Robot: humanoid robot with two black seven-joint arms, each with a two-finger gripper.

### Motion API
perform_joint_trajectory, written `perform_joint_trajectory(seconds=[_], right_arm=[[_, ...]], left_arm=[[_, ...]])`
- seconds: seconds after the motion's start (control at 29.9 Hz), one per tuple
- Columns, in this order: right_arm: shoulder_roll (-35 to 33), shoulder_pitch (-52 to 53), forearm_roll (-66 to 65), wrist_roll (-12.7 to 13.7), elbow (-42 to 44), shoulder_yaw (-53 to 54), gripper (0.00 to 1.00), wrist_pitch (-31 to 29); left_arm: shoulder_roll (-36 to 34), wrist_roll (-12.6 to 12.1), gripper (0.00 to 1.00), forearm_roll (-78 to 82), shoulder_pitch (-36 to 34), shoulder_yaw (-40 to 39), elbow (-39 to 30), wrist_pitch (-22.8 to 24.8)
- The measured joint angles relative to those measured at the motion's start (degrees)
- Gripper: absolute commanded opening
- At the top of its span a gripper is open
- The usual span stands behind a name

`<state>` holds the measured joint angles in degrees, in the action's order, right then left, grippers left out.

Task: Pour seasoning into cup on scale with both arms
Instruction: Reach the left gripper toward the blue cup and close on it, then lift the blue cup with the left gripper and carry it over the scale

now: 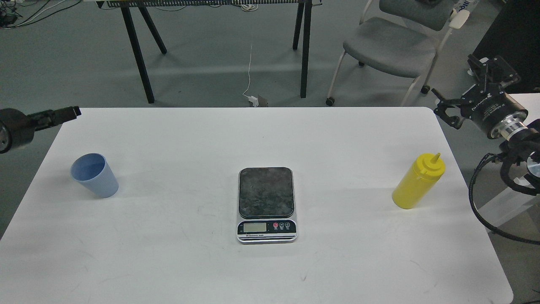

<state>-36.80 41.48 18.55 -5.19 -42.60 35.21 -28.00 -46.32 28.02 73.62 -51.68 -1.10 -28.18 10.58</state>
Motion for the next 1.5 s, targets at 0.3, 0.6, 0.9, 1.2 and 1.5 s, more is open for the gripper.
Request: perform_joint_trajectory(seconds=[0.3,0.6,0.9,1.2,1.5], right_arm=[[0.03,0.00,0.00,0.00,-0.03,-0.05,0.99,0.00],[0.06,0.00,0.00,0.00,-0.03,-0.20,0.99,0.00],[0.06,0.00,0.00,0.00,-0.03,-0.31,0.99,0.00],[0.07,-0.73,0.00,0.00,-0.10,-0.15,0.99,0.00],[0.41,-0.79,0.00,-0.08,0.01,-0.11,0.99,0.00]], left_arm=[[-0.11,-0.01,0.99,1.27,6.31,0.62,0.50,-4.06],[0.61,-0.02,0.99,0.77,8.25,0.50,0.31,-4.69],[0.96,-0.02,0.98,0.67,9.97,0.47,0.14,-4.70],[2.91,-0.03,0.48,1.03,10.73,0.55,0.24,-4.80],[2.44,-0.03,0.04,1.30,11.06,2.20,0.30,-6.04]])
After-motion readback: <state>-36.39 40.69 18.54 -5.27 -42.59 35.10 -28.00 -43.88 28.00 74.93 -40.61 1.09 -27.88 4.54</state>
